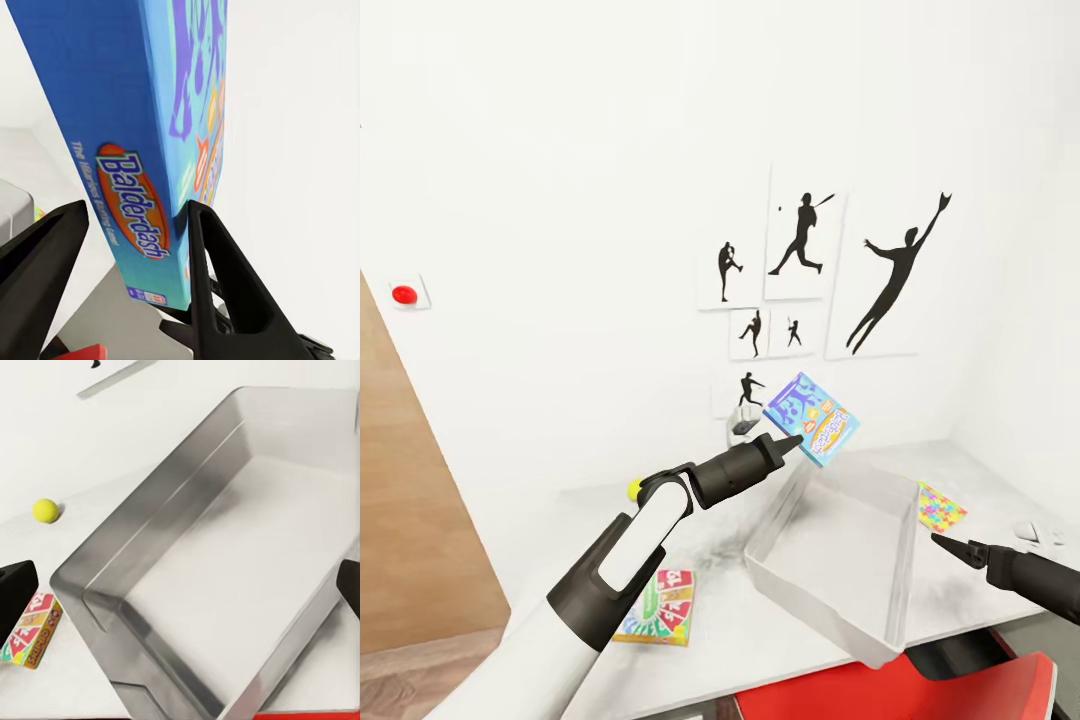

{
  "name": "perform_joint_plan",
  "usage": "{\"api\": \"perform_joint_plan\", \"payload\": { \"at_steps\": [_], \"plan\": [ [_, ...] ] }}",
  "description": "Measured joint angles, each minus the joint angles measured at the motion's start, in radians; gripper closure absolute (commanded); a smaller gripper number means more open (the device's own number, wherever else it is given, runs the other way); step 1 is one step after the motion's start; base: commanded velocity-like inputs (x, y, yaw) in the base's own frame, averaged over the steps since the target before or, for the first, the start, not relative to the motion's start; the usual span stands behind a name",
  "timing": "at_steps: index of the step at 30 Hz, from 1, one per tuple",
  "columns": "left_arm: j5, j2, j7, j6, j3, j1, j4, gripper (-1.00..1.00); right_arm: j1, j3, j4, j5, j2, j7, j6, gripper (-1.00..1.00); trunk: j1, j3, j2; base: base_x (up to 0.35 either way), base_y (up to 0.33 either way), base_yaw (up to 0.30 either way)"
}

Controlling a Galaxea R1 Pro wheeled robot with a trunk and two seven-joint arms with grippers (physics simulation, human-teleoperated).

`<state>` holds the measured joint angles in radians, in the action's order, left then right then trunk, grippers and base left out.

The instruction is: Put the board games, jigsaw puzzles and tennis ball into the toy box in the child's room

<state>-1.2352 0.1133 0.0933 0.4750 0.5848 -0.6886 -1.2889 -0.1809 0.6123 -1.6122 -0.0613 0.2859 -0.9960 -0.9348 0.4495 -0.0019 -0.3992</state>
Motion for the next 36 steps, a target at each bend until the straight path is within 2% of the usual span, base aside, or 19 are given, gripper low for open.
{"api": "perform_joint_plan", "payload": {
  "at_steps": [14, 18, 21, 25, 35, 36],
  "plan": [
    [0.0, 0.0, 0.001, 0.001, 0.0, 0.0, 0.0, 1.0, 0.0, 0.0, 0.0, 0.0, 0.0, 0.001, 0.0, -1.0, 0.0, 0.0, 0.0, 0.009, -0.006, -0.053],
    [-0.002, 0.001, 0.02, 0.001, 0.001, 0.0, -0.001, 1.0, 0.0, 0.008, 0.0, 0.0, 0.003, -0.001, -0.001, -1.0, 0.0, 0.0, 0.0, 0.001, 0.0, -0.02],
    [-0.001, 0.001, 0.028, 0.002, 0.002, 0.0, -0.001, 1.0, -0.008, 0.046, 0.0, -0.001, 0.012, -0.004, -0.003, -1.0, 0.0, 0.0, 0.0, 0.0, 0.0, -0.007],
    [-0.002, 0.001, 0.032, 0.002, 0.003, 0.0, 0.0, 1.0, -0.018, 0.077, 0.001, -0.016, 0.028, -0.033, -0.019, -1.0, 0.0, 0.0, 0.0, 0.0, 0.0, -0.003],
    [-0.008, 0.0, 0.062, 0.012, 0.001, -0.004, 0.011, 1.0, -0.025, 0.091, 0.001, -0.049, 0.06, -0.062, -0.082, -1.0, 0.0, 0.0, 0.0, 0.0, 0.0, 0.0],
    [-0.004, 0.0, 0.101, 0.03, -0.003, -0.006, 0.035, 1.0, -0.026, 0.092, 0.001, -0.078, 0.065, -0.064, -0.093, -1.0, 0.0, 0.0, 0.0, 0.0, 0.0, 0.0]
  ]
}}
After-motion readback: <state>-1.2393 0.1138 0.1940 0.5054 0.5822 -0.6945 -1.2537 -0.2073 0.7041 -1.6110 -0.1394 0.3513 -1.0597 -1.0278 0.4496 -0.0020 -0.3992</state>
